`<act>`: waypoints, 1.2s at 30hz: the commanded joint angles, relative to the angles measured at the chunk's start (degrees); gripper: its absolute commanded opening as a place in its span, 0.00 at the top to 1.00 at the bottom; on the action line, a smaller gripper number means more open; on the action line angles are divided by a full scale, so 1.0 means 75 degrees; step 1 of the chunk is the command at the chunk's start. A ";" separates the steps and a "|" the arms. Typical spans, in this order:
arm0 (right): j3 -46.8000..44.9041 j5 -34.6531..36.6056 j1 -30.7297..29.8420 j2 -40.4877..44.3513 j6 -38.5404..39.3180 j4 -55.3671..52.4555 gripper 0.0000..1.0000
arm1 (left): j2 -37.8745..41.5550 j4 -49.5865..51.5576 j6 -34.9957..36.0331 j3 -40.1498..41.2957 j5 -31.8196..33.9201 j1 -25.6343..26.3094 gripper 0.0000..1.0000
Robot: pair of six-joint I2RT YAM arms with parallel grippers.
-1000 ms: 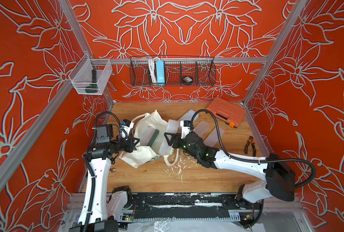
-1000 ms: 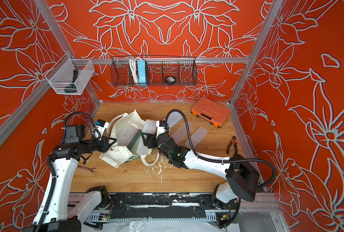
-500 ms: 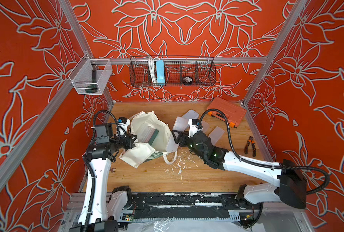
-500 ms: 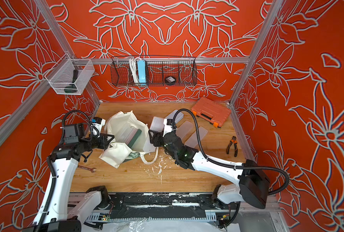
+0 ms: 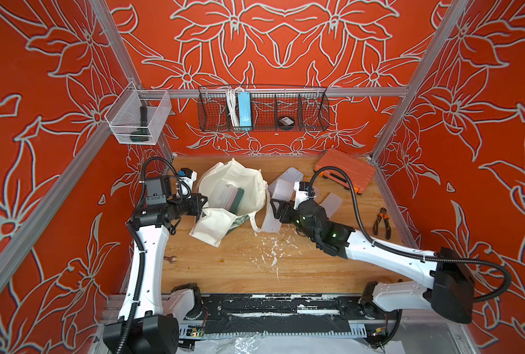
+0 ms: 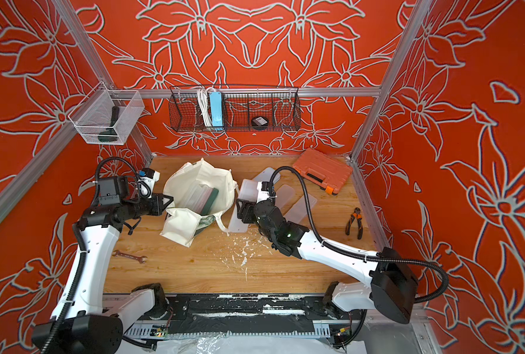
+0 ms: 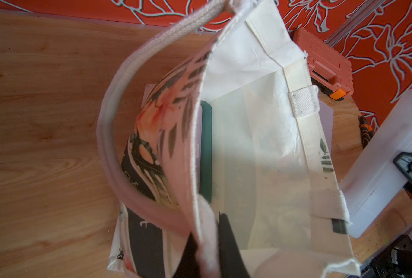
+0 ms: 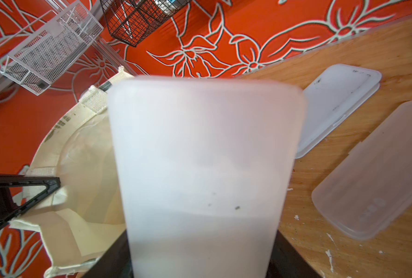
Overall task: Take out the pencil case from the canvas bag
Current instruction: Place the pencil case at the center of the board.
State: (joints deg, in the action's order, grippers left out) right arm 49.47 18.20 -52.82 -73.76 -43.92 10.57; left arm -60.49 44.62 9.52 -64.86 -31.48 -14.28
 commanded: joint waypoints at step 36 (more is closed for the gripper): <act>-0.1138 0.0396 0.1418 0.2582 -0.0088 -0.2450 0.41 | 0.0940 -0.0115 0.0868 0.0742 -0.2594 0.0074 1.00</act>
State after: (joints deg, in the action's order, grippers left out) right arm 41.76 19.27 -42.92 -56.62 -44.99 -6.92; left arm -53.84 43.22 16.67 -57.69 -44.77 -14.15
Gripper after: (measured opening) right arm 0.700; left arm 0.100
